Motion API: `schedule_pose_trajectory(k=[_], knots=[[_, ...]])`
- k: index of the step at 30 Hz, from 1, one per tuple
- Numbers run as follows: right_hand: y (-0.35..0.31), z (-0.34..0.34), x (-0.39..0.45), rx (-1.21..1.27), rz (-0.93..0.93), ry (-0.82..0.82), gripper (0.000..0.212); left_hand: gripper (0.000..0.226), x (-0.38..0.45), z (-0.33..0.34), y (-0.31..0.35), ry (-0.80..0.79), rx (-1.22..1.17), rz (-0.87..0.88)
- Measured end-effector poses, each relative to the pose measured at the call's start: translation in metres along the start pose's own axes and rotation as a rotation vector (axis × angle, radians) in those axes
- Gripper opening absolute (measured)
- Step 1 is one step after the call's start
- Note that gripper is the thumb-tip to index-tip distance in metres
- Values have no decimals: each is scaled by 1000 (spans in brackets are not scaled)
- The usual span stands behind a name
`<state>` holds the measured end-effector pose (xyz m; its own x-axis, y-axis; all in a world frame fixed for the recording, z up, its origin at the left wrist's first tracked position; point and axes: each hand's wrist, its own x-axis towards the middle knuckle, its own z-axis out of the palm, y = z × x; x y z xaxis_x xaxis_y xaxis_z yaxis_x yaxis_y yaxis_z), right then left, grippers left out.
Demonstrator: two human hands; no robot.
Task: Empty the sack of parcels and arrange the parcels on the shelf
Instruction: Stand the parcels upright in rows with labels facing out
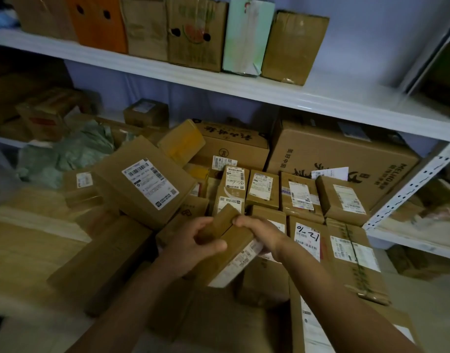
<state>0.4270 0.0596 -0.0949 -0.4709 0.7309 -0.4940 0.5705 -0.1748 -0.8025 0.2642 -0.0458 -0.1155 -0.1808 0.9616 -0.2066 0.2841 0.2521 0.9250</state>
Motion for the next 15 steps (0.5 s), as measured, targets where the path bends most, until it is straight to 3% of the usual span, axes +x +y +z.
schedule_pose_trajectory(k=[3,5,10,13,15], knots=[[-5,-3,-13,103,116,-53,34,100,-5,5,-1,-91,277,38],[0,-4,-15,152,172,-56,34,106,-5,6,-3,-86,367,54],[14,-6,-25,232,90,-34,59,75,-4,1,-2,-10,304,73],[31,-9,-26,260,-138,-131,91,60,-7,-3,-2,-92,52,31],[44,-8,-26,279,-204,-190,99,59,-10,-2,-3,-141,-80,17]])
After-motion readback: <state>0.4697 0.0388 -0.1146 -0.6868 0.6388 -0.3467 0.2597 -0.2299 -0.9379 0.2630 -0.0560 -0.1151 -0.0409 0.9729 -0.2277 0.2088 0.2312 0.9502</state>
